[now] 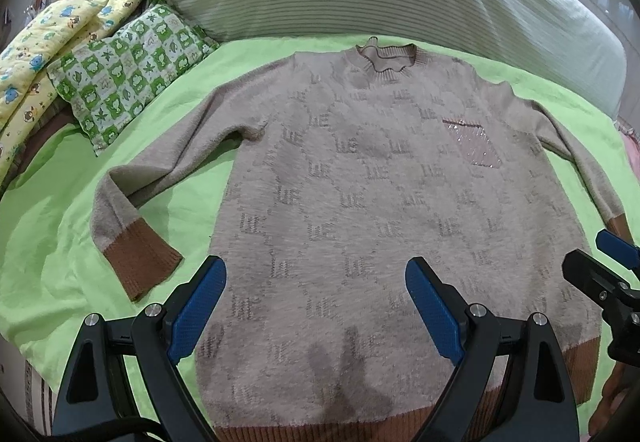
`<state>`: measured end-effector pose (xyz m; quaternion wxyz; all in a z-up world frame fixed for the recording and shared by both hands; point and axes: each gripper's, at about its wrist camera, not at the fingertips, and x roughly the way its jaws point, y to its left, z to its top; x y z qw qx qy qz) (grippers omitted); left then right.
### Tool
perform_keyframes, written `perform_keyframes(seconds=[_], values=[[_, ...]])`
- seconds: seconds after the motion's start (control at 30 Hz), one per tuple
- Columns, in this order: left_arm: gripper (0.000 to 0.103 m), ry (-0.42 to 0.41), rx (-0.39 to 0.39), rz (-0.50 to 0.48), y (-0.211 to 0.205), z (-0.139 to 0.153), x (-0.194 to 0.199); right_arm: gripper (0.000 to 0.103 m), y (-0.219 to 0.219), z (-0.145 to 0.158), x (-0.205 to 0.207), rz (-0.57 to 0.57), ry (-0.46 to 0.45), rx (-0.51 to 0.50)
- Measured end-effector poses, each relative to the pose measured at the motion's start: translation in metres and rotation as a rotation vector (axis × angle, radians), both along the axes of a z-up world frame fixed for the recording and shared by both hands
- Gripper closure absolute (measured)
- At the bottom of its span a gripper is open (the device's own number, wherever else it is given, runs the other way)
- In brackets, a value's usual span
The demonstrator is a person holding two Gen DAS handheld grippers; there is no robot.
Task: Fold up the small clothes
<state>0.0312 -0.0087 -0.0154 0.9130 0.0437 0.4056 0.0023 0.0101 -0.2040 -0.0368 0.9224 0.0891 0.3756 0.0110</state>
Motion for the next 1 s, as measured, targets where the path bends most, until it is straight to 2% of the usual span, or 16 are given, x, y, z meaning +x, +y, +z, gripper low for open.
perform_keyframes(seconds=[0.2,0.43,0.63,0.83,0.9,0.93,0.97,1.0], values=[[0.011,0.021,-0.001,0.006,-0.003,-0.003,0.019,0.004,-0.035,-0.007,0.001,-0.074,0.017,-0.004],[0.011,0.068,-0.008,0.004,-0.010,-0.005,0.053,0.004,-0.124,-0.005,-0.001,-0.260,0.012,-0.044],[0.011,0.084,-0.021,0.008,-0.016,-0.004,0.096,0.006,-0.204,-0.016,0.004,-0.399,0.075,-0.102],[0.011,0.134,-0.013,-0.002,-0.028,-0.017,0.144,0.029,-0.237,-0.047,0.020,-0.396,0.228,-0.132],[0.011,0.145,-0.016,0.009,-0.029,-0.022,0.154,0.048,-0.243,-0.060,0.024,-0.381,0.292,-0.154],[0.011,0.152,-0.023,0.012,-0.028,-0.024,0.155,0.051,-0.245,-0.062,0.025,-0.375,0.298,-0.160],[0.011,0.157,-0.032,0.018,-0.026,-0.025,0.157,0.061,-0.247,-0.060,0.025,-0.366,0.302,-0.163],[0.011,0.163,-0.045,0.025,-0.023,-0.027,0.159,0.087,-0.248,-0.056,0.028,-0.361,0.310,-0.152]])
